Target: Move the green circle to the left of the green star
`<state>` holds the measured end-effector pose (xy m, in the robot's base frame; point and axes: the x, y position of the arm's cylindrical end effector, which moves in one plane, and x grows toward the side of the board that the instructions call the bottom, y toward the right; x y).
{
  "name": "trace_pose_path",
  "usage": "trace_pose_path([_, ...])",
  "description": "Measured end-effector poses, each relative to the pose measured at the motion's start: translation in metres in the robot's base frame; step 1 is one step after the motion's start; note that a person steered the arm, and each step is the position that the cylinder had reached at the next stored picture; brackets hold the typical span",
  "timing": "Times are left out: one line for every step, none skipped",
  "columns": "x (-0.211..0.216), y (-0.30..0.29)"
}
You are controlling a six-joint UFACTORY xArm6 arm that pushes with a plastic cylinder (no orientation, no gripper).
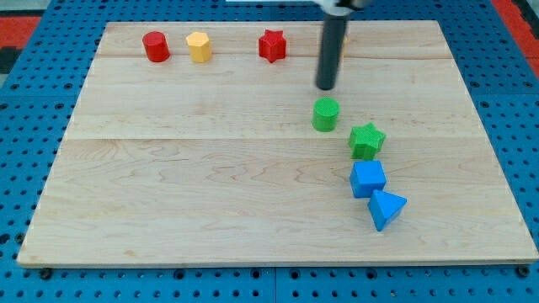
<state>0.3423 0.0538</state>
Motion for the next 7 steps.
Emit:
trace_pose_path([0.027, 0.024])
trace_pose_path([0.048, 0.078])
trace_pose_path([0.046, 0.099])
trace_pose_path([0.034, 0.062])
trace_pose_path([0.092, 0.094])
trace_pose_path([0.128, 0.101])
trace_pose_path([0.075, 0.114])
